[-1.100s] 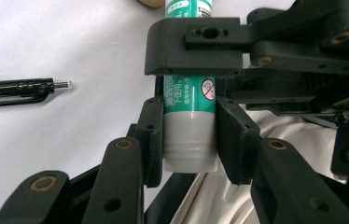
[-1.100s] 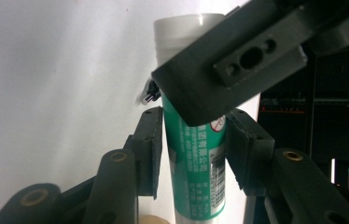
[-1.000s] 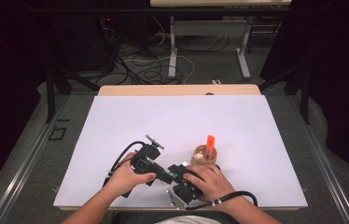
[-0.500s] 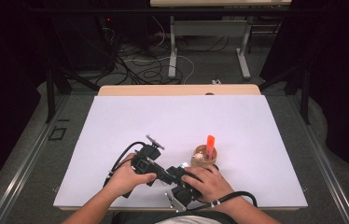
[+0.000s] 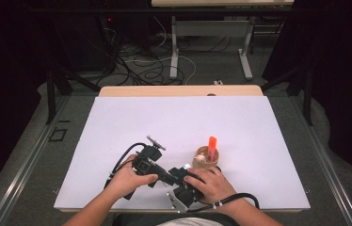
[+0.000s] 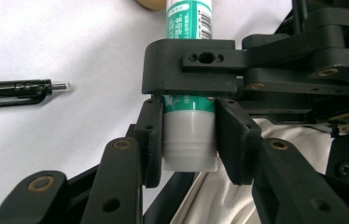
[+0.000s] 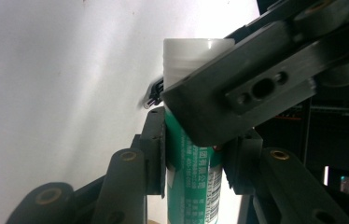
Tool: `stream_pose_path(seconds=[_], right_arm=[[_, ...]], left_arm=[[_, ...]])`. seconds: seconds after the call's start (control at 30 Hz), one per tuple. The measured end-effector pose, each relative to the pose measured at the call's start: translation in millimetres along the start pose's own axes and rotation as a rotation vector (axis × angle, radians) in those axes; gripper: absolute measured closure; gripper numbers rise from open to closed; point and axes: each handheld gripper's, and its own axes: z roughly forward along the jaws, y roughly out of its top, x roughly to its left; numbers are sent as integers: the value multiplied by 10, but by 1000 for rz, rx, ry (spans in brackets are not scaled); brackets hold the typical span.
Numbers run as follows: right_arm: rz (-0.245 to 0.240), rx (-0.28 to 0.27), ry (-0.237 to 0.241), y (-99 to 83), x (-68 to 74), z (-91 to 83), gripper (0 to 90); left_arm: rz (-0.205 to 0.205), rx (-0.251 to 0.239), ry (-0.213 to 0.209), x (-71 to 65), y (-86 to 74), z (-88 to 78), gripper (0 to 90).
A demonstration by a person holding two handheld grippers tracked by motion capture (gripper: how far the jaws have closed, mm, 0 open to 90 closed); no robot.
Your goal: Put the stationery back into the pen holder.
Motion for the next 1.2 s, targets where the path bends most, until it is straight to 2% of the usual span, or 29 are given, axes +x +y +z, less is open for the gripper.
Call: stream_pose_path(seconds=[0.07,0.1,0.13,0.23,0.4,0.5,0.53,0.6,0.63,0.73,0.83,0.87,0.97,1.0,1.03,1.07,1.1,1.2], right_arm=[[15,3,3,-18,6,-2,655],[19,-7,-12,-28,14,5,655],[19,6,12,-31,7,1,655],[35,13,12,-44,20,-5,655],[31,4,18,-62,11,0,656],[42,8,9,-68,13,-11,655],[48,-1,-9,-73,22,-7,655],[42,-5,-14,-76,13,-11,655],[43,-3,1,-76,6,-17,655],[57,-4,-1,-78,5,-25,655],[67,-9,-1,-81,-8,-35,655],[76,-22,-23,-87,-5,-33,655],[98,-32,-30,-101,-23,-46,655],[107,-19,-15,-101,-35,-61,655],[130,-31,-21,-106,-36,-61,655],[123,-33,-23,-118,-54,-70,655],[151,-37,-27,-119,-49,-73,655],[192,-52,-35,-144,-76,-92,655]], left_arm=[[1,-8,-4,3,0,-20,607],[1,-15,-9,4,-1,-28,601],[4,-19,-5,5,-1,-41,595],[2,-29,-5,10,-2,-79,576],[5,-62,-5,27,-10,-171,555],[4,-80,-4,52,-12,-238,538],[1,-95,1,58,-15,-252,528],[9,-103,21,84,-19,-284,512],[7,-109,32,97,-20,-299,508],[6,-146,75,146,-29,-319,484],[12,-161,115,188,-43,-341,479],[26,-168,130,200,-47,-344,475],[38,-199,182,210,-62,-343,441],[45,-208,201,216,-67,-349,431],[61,-213,216,227,-68,-356,422],[66,-221,228,231,-71,-359,413],[74,-226,238,240,-73,-367,404],[97,-226,257,265,-77,-380,385]])
